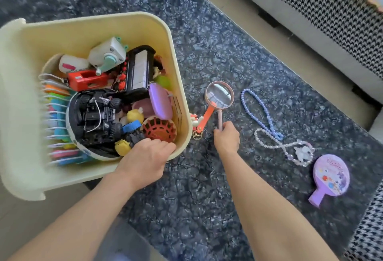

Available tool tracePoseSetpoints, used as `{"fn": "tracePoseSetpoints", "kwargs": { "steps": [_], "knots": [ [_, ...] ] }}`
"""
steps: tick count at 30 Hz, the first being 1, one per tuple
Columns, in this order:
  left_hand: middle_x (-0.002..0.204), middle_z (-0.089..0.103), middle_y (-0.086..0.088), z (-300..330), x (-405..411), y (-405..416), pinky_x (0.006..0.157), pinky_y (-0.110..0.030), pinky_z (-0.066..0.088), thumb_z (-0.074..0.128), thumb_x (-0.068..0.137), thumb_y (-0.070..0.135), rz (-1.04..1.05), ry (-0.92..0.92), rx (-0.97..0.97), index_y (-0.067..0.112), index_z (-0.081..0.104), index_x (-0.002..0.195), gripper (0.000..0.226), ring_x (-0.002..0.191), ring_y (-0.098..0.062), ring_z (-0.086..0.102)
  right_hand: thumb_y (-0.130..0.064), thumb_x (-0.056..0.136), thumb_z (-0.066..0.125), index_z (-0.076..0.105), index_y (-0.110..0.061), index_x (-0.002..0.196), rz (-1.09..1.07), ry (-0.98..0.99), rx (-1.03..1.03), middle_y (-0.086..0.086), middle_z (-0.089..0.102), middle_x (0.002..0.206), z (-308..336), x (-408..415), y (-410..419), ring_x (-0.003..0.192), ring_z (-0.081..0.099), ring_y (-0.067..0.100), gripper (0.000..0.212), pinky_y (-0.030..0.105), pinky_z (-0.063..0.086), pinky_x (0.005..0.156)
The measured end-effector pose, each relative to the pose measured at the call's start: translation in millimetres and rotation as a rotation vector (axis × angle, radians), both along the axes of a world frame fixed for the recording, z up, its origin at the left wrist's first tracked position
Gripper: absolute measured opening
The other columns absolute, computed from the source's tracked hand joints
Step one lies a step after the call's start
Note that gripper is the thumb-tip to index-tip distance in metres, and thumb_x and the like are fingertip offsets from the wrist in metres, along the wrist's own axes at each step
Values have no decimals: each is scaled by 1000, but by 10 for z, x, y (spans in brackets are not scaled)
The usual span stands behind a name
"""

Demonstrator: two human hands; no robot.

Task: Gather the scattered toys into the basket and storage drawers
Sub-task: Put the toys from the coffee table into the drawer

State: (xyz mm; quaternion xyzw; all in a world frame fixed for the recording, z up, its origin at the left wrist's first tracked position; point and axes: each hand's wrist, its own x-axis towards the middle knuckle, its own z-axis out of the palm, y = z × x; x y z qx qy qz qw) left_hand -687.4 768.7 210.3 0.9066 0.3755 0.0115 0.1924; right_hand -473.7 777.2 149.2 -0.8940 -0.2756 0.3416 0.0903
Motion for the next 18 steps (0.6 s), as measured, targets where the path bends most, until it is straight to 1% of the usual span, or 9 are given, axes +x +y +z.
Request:
{"fn": "tracePoseSetpoints", "kwargs": {
  "steps": [2,3,6,8,10,12,15,17,18],
  "knots": [
    [57,56,5,14,7,-2,47,-21,41,72,43,-3,0,2,-6,16,62,71,36,49,-18,55,-18,96,44,56,-4,100,-6,-37,92,11,61,90,106,43,-13,77,53,26,19,31,37,63],
    [57,56,6,31,4,-3,47,-20,40,73,42,-2,3,3,-11,17,61,71,36,49,-17,54,-19,97,42,57,-3,99,17,-57,169,10,59,83,189,67,-9,73,52,26,22,31,36,61],
    [56,55,8,54,14,-15,47,-18,40,75,40,1,-12,23,-38,20,59,69,38,49,-14,54,-23,98,43,62,-8,96,133,-85,479,4,57,67,570,95,-7,62,53,29,25,42,44,57],
    [55,53,9,89,12,-9,47,-19,39,75,38,3,-24,32,-34,21,56,66,38,48,-13,53,-19,98,45,64,-9,103,214,-90,692,0,56,63,917,19,23,55,54,27,22,45,46,54],
    [53,52,10,109,27,5,45,-20,38,75,38,4,-26,41,-24,22,53,64,38,47,-12,52,-18,97,46,62,-8,109,290,-109,845,-1,58,65,1268,-107,88,51,55,23,22,41,46,50],
    [51,51,10,136,15,2,44,-20,38,76,38,5,-22,47,-29,24,52,63,39,45,-10,51,-21,97,46,61,-7,111,368,-139,969,1,61,64,1564,-282,200,48,56,21,25,35,46,45],
    [50,50,11,153,3,-4,44,-18,37,74,37,7,-51,51,-39,25,50,62,39,43,-8,49,-25,95,43,66,-4,105,454,-225,1084,3,63,62,1740,-545,424,44,54,15,32,26,44,42],
    [48,49,11,142,-7,8,44,-17,36,74,35,8,-53,49,-46,26,49,60,39,42,-7,48,-25,94,45,68,-6,96,515,-299,1063,2,64,58,1690,-729,574,44,50,11,31,23,41,44],
    [48,49,10,156,-6,18,44,-17,36,73,36,8,-50,49,-55,26,47,59,39,42,-7,48,-26,95,46,68,-7,92,551,-348,1014,2,64,57,1629,-812,646,44,51,13,29,22,39,46]
  ]
}}
